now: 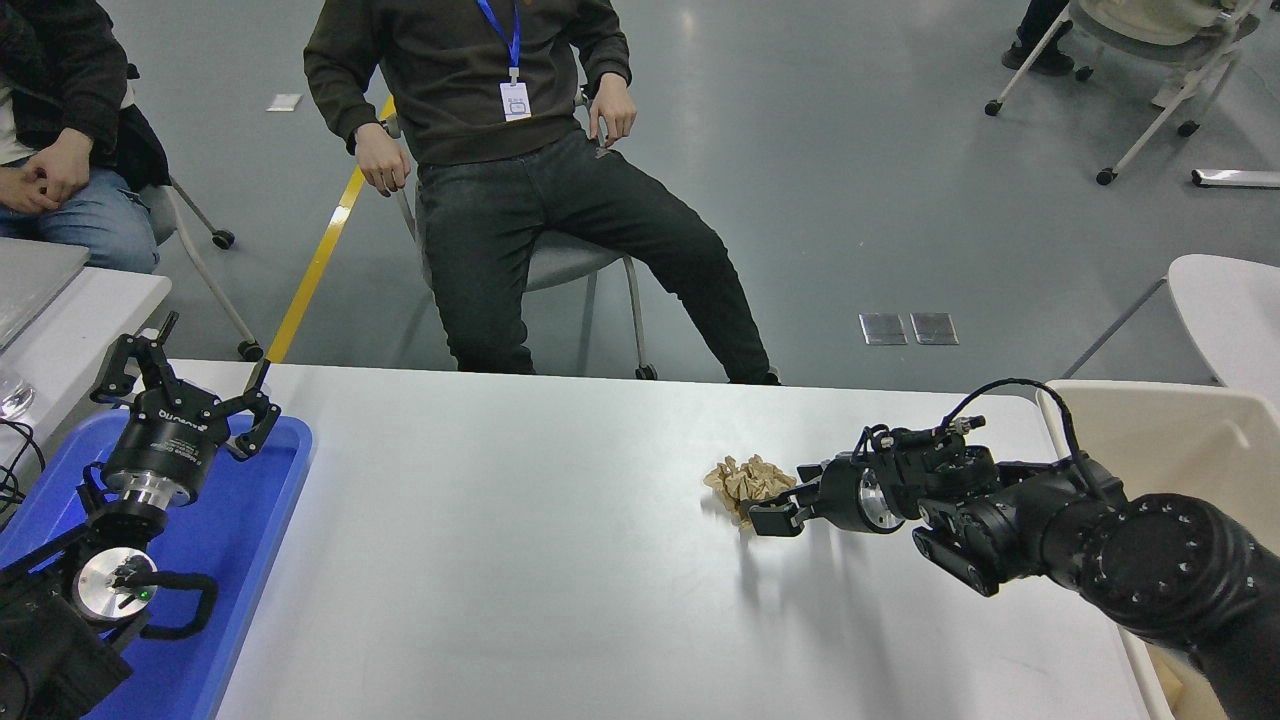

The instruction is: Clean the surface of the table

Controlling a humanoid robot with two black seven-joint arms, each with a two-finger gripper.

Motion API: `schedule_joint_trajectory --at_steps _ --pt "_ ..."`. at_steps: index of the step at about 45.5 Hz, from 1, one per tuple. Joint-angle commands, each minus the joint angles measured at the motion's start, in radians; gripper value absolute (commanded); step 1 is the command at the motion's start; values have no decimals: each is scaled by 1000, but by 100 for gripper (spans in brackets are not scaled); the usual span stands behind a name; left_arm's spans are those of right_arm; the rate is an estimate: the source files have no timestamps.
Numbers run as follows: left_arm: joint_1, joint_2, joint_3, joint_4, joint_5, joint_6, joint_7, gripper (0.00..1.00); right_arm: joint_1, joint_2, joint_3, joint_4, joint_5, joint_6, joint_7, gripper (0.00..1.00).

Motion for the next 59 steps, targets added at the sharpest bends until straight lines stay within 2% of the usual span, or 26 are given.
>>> schedule_joint_trajectory --at_steps 1,7,11,15,16,18,21,23,32,39,59 --pt "0 0 0 1 0 0 1 100 -22 0 -1 -2 -1 -63 1 74" --pt "0 0 0 -1 0 0 -1 100 -44 0 -4 -4 -1 -96 1 64" --pt "0 0 0 -1 0 0 1 100 -48 0 -4 -12 -1 -100 1 48" --pt "0 0 0 1 0 0 1 100 -55 0 -1 -19 -1 -100 7 39" --pt "0 0 0 -1 0 0 1 100 -56 0 -1 -19 -1 -100 8 34" --pt "0 0 0 -1 0 0 1 100 -59 0 -4 -21 -1 -98 16 18" --pt "0 0 0 -1 0 0 1 100 -59 0 -4 -25 -1 -98 27 9" --pt "0 0 0 -1 0 0 1 100 -59 0 -1 -25 0 -96 31 0" --pt "0 0 0 -1 0 0 -1 100 -68 0 10 -27 3 -92 42 0" --pt "0 0 0 -1 0 0 1 100 -70 0 17 -24 20 -98 107 0" --pt "0 0 0 1 0 0 1 100 -30 0 118 -15 78 -103 208 0"
